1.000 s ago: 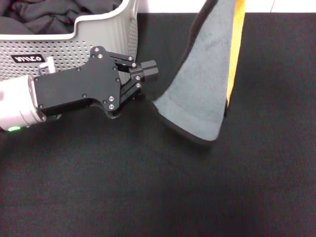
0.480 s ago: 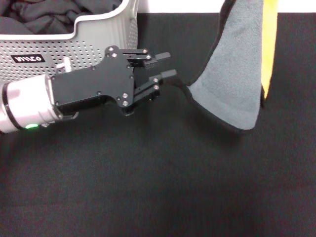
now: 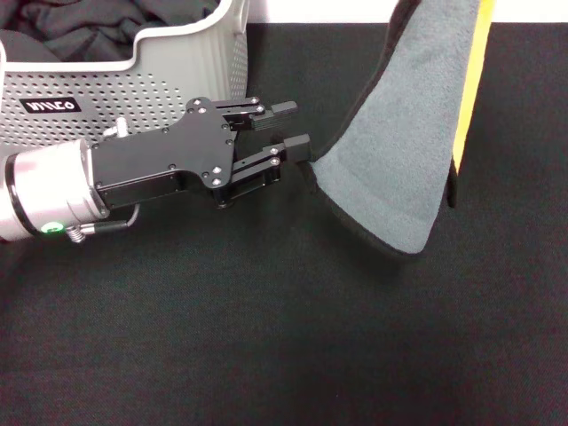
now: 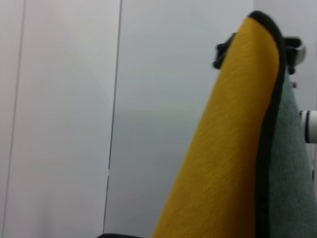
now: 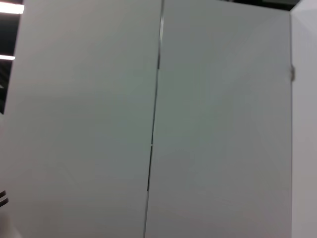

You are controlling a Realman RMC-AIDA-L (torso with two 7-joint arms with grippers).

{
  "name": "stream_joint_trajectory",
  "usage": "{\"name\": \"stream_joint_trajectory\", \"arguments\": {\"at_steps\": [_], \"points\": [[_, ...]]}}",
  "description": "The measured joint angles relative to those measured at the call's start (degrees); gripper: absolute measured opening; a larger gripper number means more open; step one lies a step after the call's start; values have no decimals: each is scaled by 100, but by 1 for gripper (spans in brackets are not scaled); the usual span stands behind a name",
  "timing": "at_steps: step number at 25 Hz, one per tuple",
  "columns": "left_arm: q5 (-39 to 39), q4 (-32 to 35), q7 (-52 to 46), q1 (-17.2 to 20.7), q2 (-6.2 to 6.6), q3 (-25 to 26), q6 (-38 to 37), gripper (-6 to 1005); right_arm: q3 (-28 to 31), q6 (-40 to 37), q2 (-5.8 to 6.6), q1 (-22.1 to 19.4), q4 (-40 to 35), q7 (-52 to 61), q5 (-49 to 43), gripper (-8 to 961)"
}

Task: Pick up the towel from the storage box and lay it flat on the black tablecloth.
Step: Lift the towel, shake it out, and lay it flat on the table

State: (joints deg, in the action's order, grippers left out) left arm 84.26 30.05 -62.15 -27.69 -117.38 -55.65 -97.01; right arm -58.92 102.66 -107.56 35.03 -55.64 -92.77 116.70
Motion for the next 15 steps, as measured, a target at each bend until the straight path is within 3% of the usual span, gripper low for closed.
{"name": "stream_joint_trajectory", "arguments": {"at_steps": [5,10,15], "points": [[4,-135,-172,53,26,57,-97,397,-2,6,-29,-132,-342,6,126,7],[-2,-495,-546,-129,66,56,-565,396,2,6,-10,-141,-340,0,172,7],[-10,-579,-927,-234,15,52,-672,396,-11,12,-30,-142,-353,-24,174,6]]}}
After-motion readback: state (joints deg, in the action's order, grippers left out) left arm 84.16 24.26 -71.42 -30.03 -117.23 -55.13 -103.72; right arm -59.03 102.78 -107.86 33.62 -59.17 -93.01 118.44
